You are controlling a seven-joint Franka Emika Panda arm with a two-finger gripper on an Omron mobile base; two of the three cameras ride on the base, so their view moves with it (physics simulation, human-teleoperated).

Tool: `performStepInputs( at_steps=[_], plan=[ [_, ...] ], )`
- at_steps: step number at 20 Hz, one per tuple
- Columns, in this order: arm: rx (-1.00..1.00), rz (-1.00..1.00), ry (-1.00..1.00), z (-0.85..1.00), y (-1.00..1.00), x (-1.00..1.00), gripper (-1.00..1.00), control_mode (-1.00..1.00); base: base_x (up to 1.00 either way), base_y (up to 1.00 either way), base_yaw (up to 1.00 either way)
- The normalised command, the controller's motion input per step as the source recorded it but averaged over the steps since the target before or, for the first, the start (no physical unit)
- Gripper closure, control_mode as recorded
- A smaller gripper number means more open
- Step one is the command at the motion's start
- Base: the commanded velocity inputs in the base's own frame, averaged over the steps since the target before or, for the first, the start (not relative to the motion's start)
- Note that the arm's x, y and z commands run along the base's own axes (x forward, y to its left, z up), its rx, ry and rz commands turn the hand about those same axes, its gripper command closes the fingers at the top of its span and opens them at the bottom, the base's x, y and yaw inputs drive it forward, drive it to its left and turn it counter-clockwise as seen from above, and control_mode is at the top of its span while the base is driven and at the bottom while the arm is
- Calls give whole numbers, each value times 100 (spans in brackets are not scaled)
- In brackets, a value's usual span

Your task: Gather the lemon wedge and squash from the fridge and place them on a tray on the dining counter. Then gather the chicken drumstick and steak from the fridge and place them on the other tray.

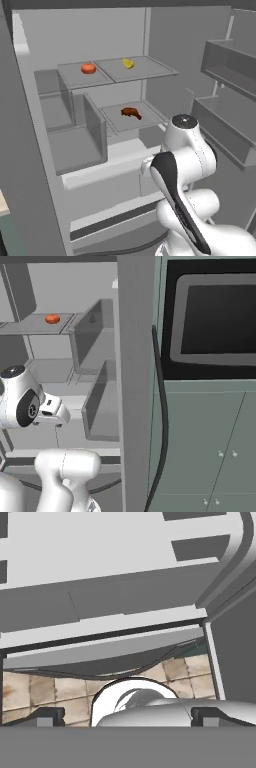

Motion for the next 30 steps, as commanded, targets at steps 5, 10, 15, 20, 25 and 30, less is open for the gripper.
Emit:
performStepInputs(
  at_steps=[5,10,15,20,25,30],
  plan=[
    [0,0,0,0,0,0,-100,100,54,32,-20],
    [0,0,0,0,0,0,-100,100,78,12,-1],
    [0,0,0,1,0,57,-100,-100,37,0,0],
    [-2,-2,-3,15,1,94,-100,-100,0,0,0],
    [-6,-8,-6,16,10,96,-100,-100,0,0,0],
    [-4,-8,-4,8,6,74,-100,-100,0,0,0]
  ],
)
